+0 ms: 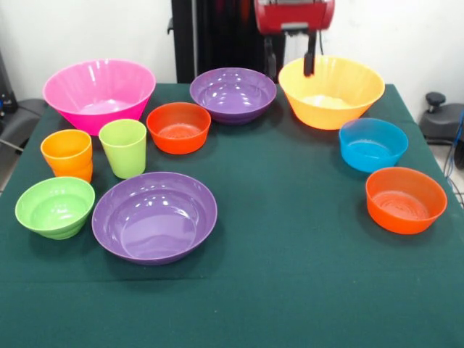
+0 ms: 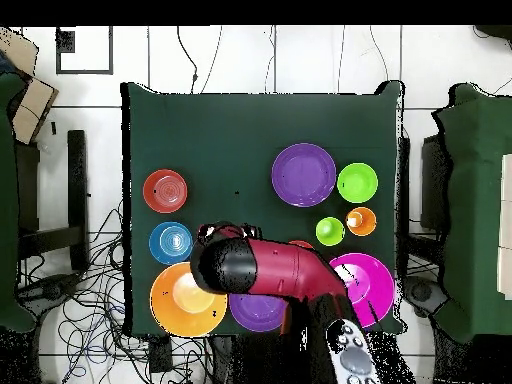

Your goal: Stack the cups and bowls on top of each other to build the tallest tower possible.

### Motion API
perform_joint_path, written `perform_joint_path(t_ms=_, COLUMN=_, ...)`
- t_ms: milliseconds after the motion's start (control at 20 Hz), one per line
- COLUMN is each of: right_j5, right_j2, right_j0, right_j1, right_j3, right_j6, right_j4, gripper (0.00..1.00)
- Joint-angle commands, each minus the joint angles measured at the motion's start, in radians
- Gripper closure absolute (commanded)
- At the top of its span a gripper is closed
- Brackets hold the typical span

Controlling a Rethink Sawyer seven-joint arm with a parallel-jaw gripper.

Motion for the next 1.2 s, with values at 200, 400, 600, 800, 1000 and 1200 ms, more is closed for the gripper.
perform_joint_path(t_ms=200, right_j5=0.051, right_j2=0.061, right_j0=0.081, right_j1=-0.183, right_j3=0.246, right_j6=0.107, right_j4=0.004, gripper=0.00)
perform_joint_path(t_ms=400, right_j5=0.003, right_j2=0.012, right_j0=0.137, right_j1=-0.165, right_j3=0.235, right_j6=0.146, right_j4=-0.039, gripper=0.00)
perform_joint_path(t_ms=600, right_j5=-0.105, right_j2=-0.055, right_j0=0.214, right_j1=-0.110, right_j3=0.238, right_j6=0.197, right_j4=-0.080, gripper=0.00)
perform_joint_path(t_ms=800, right_j5=-0.246, right_j2=-0.069, right_j0=0.205, right_j1=-0.035, right_j3=0.270, right_j6=0.183, right_j4=-0.097, gripper=0.00)
perform_joint_path(t_ms=1000, right_j5=-0.298, right_j2=-0.066, right_j0=0.173, right_j1=0.006, right_j3=0.275, right_j6=0.161, right_j4=-0.105, gripper=0.00)
perform_joint_path(t_ms=1200, right_j5=-0.319, right_j2=-0.043, right_j0=0.140, right_j1=0.019, right_j3=0.289, right_j6=0.151, right_j4=-0.097, gripper=0.00)
